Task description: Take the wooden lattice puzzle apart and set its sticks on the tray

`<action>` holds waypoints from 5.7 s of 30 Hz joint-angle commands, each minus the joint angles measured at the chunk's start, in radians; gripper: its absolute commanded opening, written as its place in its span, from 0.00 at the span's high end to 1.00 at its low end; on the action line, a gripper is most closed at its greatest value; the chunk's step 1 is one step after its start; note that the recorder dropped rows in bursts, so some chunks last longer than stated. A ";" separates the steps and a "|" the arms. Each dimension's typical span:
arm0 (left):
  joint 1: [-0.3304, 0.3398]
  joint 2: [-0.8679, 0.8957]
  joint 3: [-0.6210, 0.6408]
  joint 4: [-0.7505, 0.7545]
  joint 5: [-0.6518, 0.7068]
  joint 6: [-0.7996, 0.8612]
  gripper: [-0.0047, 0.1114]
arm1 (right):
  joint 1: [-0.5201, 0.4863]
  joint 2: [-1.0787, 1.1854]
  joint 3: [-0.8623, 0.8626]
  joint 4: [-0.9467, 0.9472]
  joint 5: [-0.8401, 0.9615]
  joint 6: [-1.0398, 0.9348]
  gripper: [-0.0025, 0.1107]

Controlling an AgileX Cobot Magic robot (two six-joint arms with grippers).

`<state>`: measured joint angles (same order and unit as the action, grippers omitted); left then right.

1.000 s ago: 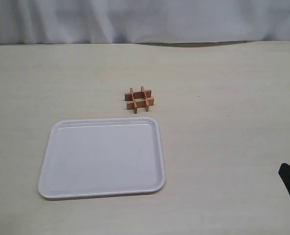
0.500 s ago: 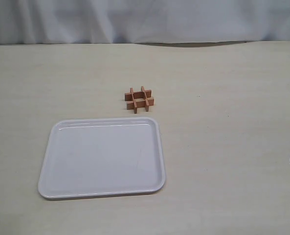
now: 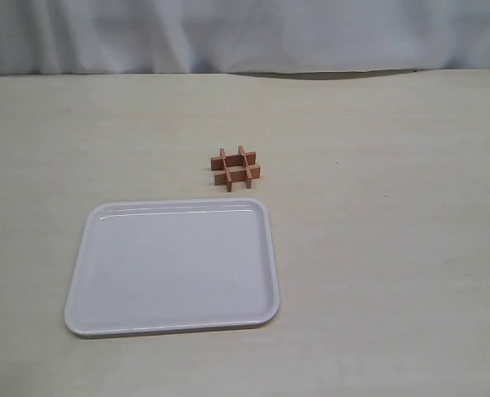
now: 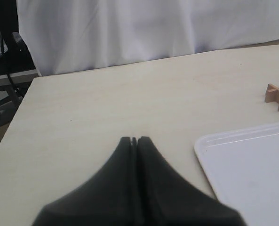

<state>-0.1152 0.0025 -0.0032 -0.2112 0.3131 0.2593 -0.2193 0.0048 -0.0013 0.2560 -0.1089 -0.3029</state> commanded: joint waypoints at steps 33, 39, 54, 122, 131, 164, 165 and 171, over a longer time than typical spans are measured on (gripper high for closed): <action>0.010 -0.002 0.003 -0.002 -0.009 0.005 0.96 | 0.001 -0.005 0.001 -0.198 -0.492 1.061 0.28; 0.010 -0.002 0.003 -0.002 -0.009 0.005 0.96 | 0.001 -0.005 0.001 -0.432 -0.538 1.265 0.28; 0.010 -0.002 0.003 -0.002 -0.009 0.005 0.96 | 0.001 0.003 -0.128 -0.683 -0.378 1.347 0.42; 0.010 -0.002 0.003 -0.002 -0.009 0.005 0.96 | 0.485 2.076 -1.242 -0.334 0.312 0.561 0.44; 0.010 -0.002 0.003 -0.002 -0.009 0.005 0.96 | 0.433 2.091 -1.242 -0.350 0.286 0.569 0.51; 0.010 -0.002 0.003 -0.002 -0.009 0.005 0.96 | 0.426 2.142 -1.242 -0.350 0.157 0.559 0.55; 0.010 -0.002 0.003 -0.002 -0.009 0.005 0.96 | 0.426 2.144 -1.242 -0.350 0.149 0.559 0.55; 0.010 -0.002 0.003 -0.002 -0.009 0.005 0.96 | 0.426 2.169 -1.242 -0.350 0.117 0.559 0.64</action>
<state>-0.1152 0.0025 -0.0032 -0.2112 0.3131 0.2593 0.2124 2.1598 -1.2420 -0.0829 0.0316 0.2616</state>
